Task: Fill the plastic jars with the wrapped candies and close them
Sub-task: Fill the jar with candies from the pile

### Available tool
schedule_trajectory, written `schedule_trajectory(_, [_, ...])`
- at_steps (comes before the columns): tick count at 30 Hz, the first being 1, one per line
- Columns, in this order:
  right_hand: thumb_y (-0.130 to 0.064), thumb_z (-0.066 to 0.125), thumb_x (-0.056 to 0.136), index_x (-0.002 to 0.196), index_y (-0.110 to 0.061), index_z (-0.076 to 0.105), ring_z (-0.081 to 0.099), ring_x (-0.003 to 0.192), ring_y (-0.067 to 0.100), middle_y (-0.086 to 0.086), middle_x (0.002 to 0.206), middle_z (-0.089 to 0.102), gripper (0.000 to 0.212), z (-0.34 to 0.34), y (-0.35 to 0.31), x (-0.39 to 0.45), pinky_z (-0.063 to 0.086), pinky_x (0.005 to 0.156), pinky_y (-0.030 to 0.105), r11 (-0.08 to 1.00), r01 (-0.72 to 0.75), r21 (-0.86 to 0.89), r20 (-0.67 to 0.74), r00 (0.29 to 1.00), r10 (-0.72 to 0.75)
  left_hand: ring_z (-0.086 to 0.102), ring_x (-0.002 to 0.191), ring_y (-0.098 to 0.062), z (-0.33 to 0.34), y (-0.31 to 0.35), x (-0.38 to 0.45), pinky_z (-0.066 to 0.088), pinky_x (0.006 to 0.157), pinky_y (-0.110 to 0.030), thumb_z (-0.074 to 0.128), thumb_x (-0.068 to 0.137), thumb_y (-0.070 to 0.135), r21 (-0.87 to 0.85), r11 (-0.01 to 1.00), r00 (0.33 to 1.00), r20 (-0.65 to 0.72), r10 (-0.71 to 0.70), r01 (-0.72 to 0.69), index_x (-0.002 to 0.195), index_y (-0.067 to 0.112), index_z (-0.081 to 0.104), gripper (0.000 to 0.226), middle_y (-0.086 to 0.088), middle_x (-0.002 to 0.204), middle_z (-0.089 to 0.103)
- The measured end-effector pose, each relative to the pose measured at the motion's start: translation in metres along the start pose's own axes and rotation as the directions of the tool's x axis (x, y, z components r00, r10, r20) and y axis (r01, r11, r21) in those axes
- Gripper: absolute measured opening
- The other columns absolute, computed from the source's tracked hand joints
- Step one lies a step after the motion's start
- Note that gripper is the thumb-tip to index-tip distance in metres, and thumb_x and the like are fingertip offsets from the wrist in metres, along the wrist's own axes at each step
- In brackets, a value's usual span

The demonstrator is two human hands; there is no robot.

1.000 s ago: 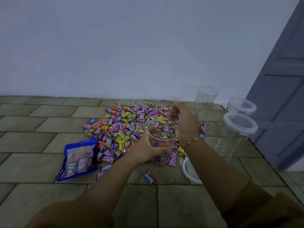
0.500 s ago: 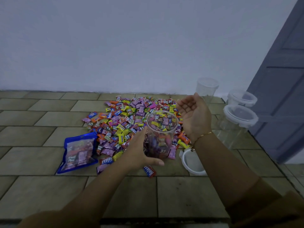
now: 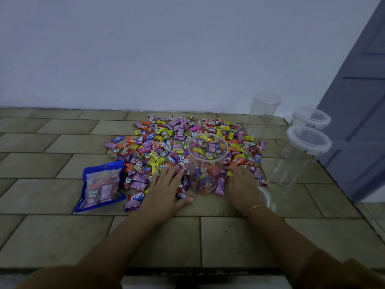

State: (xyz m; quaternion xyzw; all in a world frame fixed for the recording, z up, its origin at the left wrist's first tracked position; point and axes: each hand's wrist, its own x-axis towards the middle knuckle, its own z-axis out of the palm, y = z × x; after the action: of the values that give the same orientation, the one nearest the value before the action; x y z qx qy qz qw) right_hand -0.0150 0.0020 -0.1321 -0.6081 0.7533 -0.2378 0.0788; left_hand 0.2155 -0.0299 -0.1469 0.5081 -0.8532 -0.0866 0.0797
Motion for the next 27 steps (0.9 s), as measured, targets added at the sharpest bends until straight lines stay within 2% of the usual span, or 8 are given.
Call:
schedule_trajectory(5, [-0.017, 0.047, 0.090, 0.139, -0.017, 0.036, 0.028, 0.132, 0.026, 0.006, 0.141, 0.037, 0.051, -0.009, -0.006, 0.006, 0.022, 0.108, 0.040, 0.972, 0.020, -0.233, 0.059, 0.998, -0.006, -0.011, 0.145, -0.011, -0.002, 0.003, 0.000, -0.018, 0.112, -0.031, 0.003, 0.076, 0.073, -0.020, 0.999, 0.998, -0.052, 0.038, -0.039, 0.151, 0.032, 0.005, 0.086, 0.008, 0.160, 0.003])
schedule_trajectory(8, [-0.028, 0.053, 0.086, 0.146, -0.016, 0.026, 0.024, 0.136, 0.025, 0.007, 0.148, 0.031, 0.066, -0.004, -0.011, 0.009, 0.024, 0.113, 0.040, 0.973, 0.214, -0.086, 0.197, 0.961, -0.194, 0.003, 0.146, -0.013, 0.002, 0.007, 0.000, -0.011, 0.116, -0.032, 0.008, 0.079, 0.067, 0.005, 0.997, 0.994, -0.073, 0.078, -0.078, 0.151, 0.027, 0.014, 0.083, 0.006, 0.158, 0.015])
schedule_trajectory(11, [-0.042, 0.051, 0.088, 0.150, -0.020, 0.014, 0.015, 0.142, 0.025, 0.004, 0.155, 0.019, 0.075, 0.006, -0.012, 0.007, 0.016, 0.117, 0.042, 0.970, 0.238, -0.058, 0.332, 0.921, -0.206, 0.021, 0.140, -0.013, 0.008, 0.006, 0.001, 0.005, 0.115, -0.032, 0.008, 0.081, 0.065, 0.031, 0.998, 0.995, -0.091, 0.051, -0.048, 0.149, 0.026, 0.023, 0.080, 0.006, 0.151, 0.030])
schedule_trajectory(15, [-0.037, 0.037, 0.096, 0.136, -0.020, 0.041, 0.039, 0.125, 0.023, 0.002, 0.137, 0.044, 0.044, 0.012, -0.003, 0.004, 0.031, 0.101, 0.036, 0.904, 0.324, -0.279, 0.170, 0.943, -0.286, 0.046, 0.121, -0.020, 0.012, 0.006, 0.000, 0.033, 0.101, -0.036, 0.025, 0.086, 0.060, 0.011, 1.000, 0.980, -0.200, 0.013, -0.011, 0.131, 0.024, 0.051, 0.063, 0.002, 0.130, 0.053])
schedule_trajectory(19, [-0.032, 0.047, 0.085, 0.096, -0.012, 0.065, 0.061, 0.084, 0.030, 0.009, 0.091, 0.061, 0.028, 0.015, 0.001, 0.003, 0.052, 0.064, 0.039, 0.914, 0.303, -0.270, 0.061, 0.953, -0.298, 0.049, 0.107, -0.014, 0.014, 0.006, -0.003, 0.032, 0.089, -0.030, 0.026, 0.086, 0.061, -0.009, 1.000, 0.971, -0.239, -0.009, 0.007, 0.113, 0.030, 0.057, 0.052, 0.009, 0.112, 0.056])
schedule_trajectory(21, [-0.021, 0.056, 0.088, 0.101, -0.009, 0.063, 0.058, 0.090, 0.034, 0.013, 0.095, 0.060, 0.020, 0.017, 0.000, 0.002, 0.051, 0.070, 0.041, 0.924, 0.290, -0.249, 0.071, 0.957, -0.281, 0.050, 0.105, -0.013, 0.011, 0.006, -0.004, 0.026, 0.087, -0.027, 0.021, 0.084, 0.063, -0.079, 0.996, 0.969, -0.242, -0.055, 0.037, 0.110, 0.030, 0.057, 0.055, 0.010, 0.108, 0.057])
schedule_trajectory(24, [-0.015, 0.040, 0.098, 0.126, -0.011, 0.052, 0.044, 0.111, 0.030, 0.014, 0.118, 0.049, 0.030, 0.013, 0.002, 0.008, 0.038, 0.090, 0.033, 0.943, 0.260, -0.207, 0.120, 0.963, -0.239, 0.052, 0.103, -0.014, 0.011, 0.007, -0.004, 0.024, 0.087, -0.028, 0.022, 0.083, 0.062, -0.147, 0.988, 0.964, -0.249, -0.092, 0.057, 0.107, 0.028, 0.059, 0.056, 0.009, 0.107, 0.060])
schedule_trajectory(27, [-0.008, 0.038, 0.098, 0.128, -0.011, 0.054, 0.044, 0.111, 0.029, 0.016, 0.120, 0.047, 0.034, 0.003, -0.001, 0.016, 0.036, 0.089, 0.030, 0.986, 0.153, -0.059, 0.165, 0.976, -0.141, 0.053, 0.098, -0.016, 0.008, 0.007, -0.002, 0.024, 0.090, -0.030, 0.043, 0.094, 0.047, -0.259, 0.959, 0.951, -0.249, -0.181, 0.115, 0.102, 0.022, 0.059, 0.030, 0.006, 0.102, 0.061])
